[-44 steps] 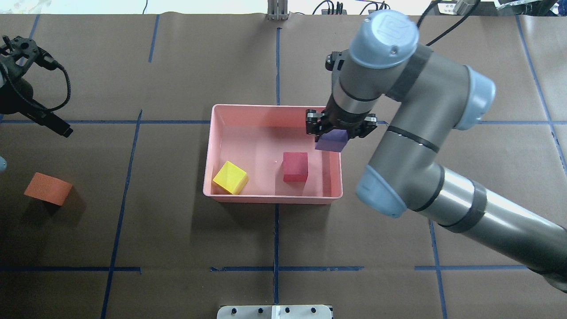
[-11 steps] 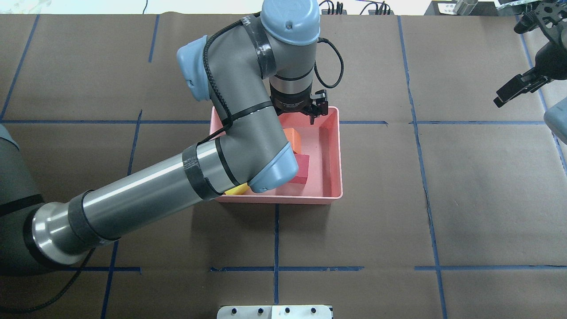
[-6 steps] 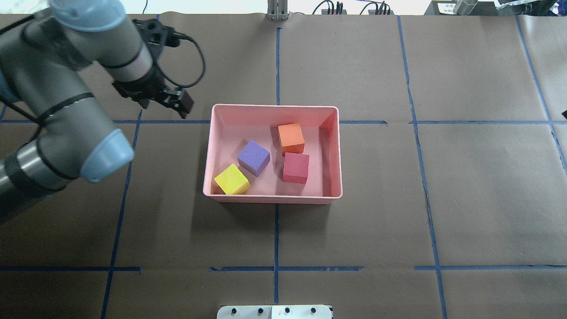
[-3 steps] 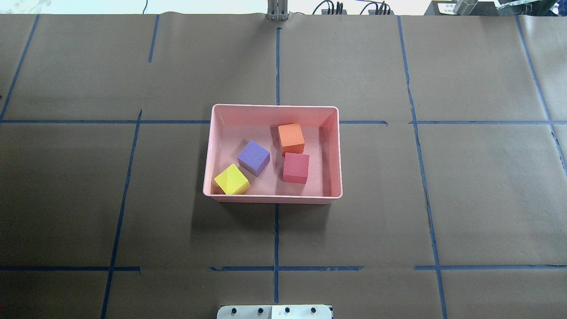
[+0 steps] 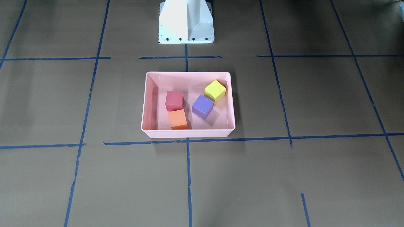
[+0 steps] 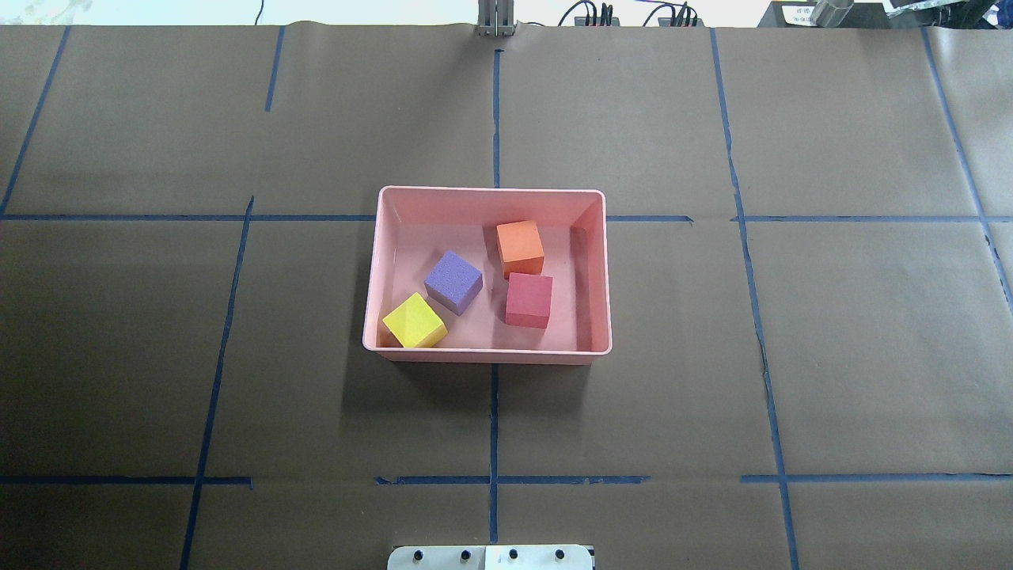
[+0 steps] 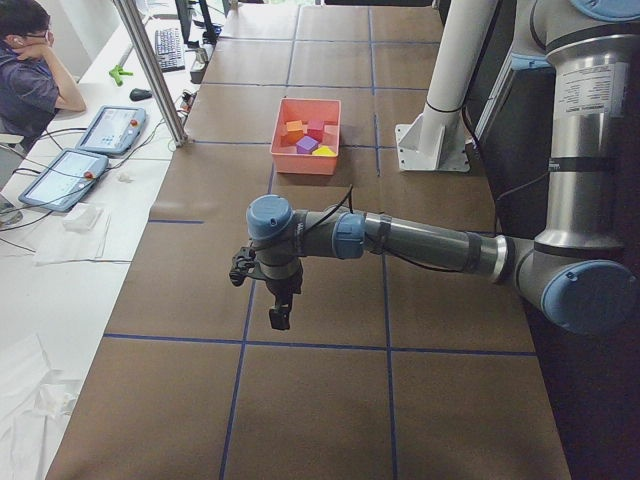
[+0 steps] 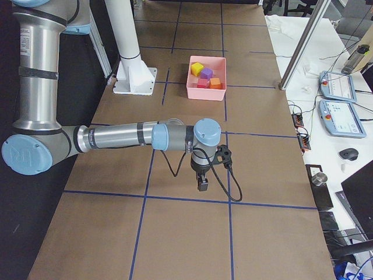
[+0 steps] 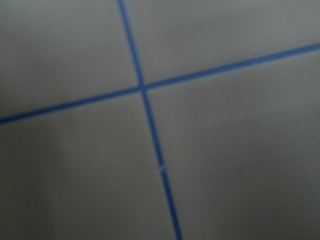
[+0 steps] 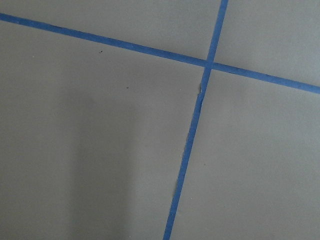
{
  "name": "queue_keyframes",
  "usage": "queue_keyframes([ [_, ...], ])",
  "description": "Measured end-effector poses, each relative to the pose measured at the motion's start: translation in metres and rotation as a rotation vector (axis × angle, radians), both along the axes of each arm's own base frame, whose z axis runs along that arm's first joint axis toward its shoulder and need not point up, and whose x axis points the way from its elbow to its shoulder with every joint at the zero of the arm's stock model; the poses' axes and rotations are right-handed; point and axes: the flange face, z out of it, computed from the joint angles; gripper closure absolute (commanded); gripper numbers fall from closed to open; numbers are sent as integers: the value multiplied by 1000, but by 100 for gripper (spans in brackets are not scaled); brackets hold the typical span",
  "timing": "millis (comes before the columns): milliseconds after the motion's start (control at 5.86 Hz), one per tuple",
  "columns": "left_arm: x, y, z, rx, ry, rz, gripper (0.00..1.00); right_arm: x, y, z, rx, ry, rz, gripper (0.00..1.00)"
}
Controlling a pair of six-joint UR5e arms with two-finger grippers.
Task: Place blocks into pink bin with both arms
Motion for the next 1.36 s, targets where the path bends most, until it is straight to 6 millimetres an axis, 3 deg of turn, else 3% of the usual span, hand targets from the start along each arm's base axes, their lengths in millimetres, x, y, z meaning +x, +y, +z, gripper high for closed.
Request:
queue_keyframes([
  [512, -2, 12, 22, -53, 19, -6, 0, 0, 0, 0, 0, -1, 0, 0],
  [1364, -3, 18, 25, -63, 12, -5, 0, 0, 0, 1, -1, -1, -1, 0],
])
